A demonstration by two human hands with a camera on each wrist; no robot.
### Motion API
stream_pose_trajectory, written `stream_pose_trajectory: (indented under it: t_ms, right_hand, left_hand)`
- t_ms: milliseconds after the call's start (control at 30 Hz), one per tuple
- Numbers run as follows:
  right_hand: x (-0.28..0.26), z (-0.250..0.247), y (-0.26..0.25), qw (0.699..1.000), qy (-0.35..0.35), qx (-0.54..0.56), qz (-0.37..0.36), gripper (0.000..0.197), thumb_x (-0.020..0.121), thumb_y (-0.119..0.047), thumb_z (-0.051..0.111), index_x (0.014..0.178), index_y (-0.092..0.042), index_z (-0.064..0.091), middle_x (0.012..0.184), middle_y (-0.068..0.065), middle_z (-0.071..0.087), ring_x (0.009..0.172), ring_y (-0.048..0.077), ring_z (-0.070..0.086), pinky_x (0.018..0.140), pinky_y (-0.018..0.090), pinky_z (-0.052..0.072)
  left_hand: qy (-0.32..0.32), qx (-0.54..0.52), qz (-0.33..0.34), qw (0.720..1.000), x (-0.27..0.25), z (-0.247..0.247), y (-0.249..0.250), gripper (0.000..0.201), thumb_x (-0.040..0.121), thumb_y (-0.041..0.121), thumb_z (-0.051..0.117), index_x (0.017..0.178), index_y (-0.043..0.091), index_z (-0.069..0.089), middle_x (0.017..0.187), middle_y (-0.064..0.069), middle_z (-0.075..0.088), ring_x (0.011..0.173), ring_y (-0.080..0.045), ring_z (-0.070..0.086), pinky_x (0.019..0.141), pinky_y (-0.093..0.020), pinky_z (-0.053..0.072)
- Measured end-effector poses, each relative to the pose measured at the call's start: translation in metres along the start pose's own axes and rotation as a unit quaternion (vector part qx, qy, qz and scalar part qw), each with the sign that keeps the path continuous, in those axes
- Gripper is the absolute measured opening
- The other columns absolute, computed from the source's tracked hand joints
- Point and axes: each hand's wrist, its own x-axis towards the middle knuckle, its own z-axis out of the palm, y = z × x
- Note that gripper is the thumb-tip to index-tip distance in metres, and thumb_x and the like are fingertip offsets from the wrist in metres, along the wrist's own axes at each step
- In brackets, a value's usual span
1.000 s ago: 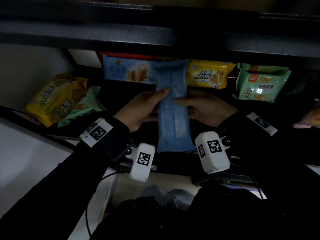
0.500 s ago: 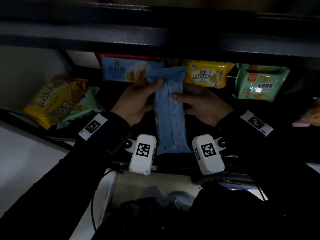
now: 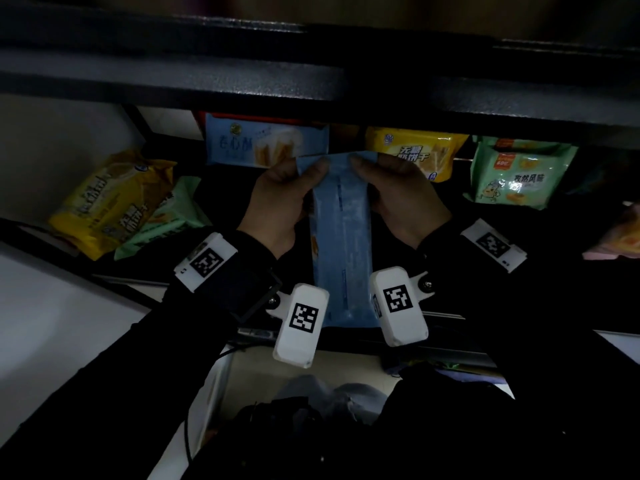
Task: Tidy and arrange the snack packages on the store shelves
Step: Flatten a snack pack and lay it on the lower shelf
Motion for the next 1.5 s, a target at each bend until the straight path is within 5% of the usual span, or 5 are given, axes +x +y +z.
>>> stream_pose_trajectory:
  t_ms: [333, 533, 833, 1233, 1500]
  right_hand:
    - [0.005, -0.001, -0.016, 0.971, 0.015, 0.208, 0.117, 0.036, 0.103, -0.026, 0.032, 0.107, -0.003, 0.059, 0.076, 0.010, 0.072, 0.065, 0.017, 0.070, 0.054, 0.024, 0.056]
    - [-0.023, -0.001, -0.006, 0.941, -0.105, -0.297, 0.123, 0.043, 0.092, -0.036, 0.058, 0.130, -0.017, 0.053, 0.117, 0.002, 0.067, 0.100, 0.016, 0.067, 0.076, 0.037, 0.059]
    - [-0.033, -0.017, -0.003, 0.960, -0.096, -0.239, 0.113, 0.049, 0.087, -0.045, 0.055, 0.129, -0.022, 0.046, 0.113, 0.002, 0.066, 0.084, 0.016, 0.070, 0.062, 0.026, 0.057]
    - [-0.042, -0.030, -0.002, 0.953, -0.193, -0.196, 0.127, 0.075, 0.081, 0.004, 0.064, 0.142, -0.023, 0.029, 0.127, 0.004, 0.056, 0.091, 0.013, 0.068, 0.069, 0.026, 0.058]
    - [-0.046, -0.032, -0.016, 0.961, -0.226, -0.045, 0.151, 0.022, 0.074, -0.008, 0.059, 0.095, -0.004, 0.056, 0.055, 0.004, 0.063, 0.034, 0.008, 0.045, 0.036, 0.014, 0.037]
  left_hand:
    - [-0.132, 0.104, -0.116, 0.979, -0.012, -0.012, -0.004, 0.035, 0.082, 0.027, 0.070, 0.112, 0.010, 0.066, 0.109, -0.010, 0.072, 0.098, -0.021, 0.068, 0.080, -0.032, 0.057]
    - [-0.059, 0.008, -0.061, 0.996, -0.008, -0.004, 0.000, 0.011, 0.092, 0.013, 0.061, 0.099, 0.010, 0.068, 0.090, -0.005, 0.075, 0.081, -0.016, 0.072, 0.067, -0.028, 0.057]
    - [-0.105, 0.218, -0.066, 0.968, -0.031, -0.026, -0.001, 0.025, 0.082, 0.031, 0.068, 0.104, 0.023, 0.061, 0.091, 0.008, 0.073, 0.079, -0.006, 0.072, 0.056, -0.014, 0.051]
    - [-0.198, 0.234, -0.081, 0.948, -0.042, -0.036, 0.010, 0.042, 0.076, 0.025, 0.062, 0.117, 0.027, 0.055, 0.093, 0.010, 0.075, 0.090, -0.009, 0.072, 0.068, -0.017, 0.056]
    - [-0.259, 0.491, 0.302, 0.775, -0.045, -0.026, 0.032, 0.085, 0.080, 0.028, 0.075, 0.145, 0.017, 0.022, 0.152, 0.007, 0.020, 0.144, -0.003, 0.020, 0.114, -0.011, 0.016]
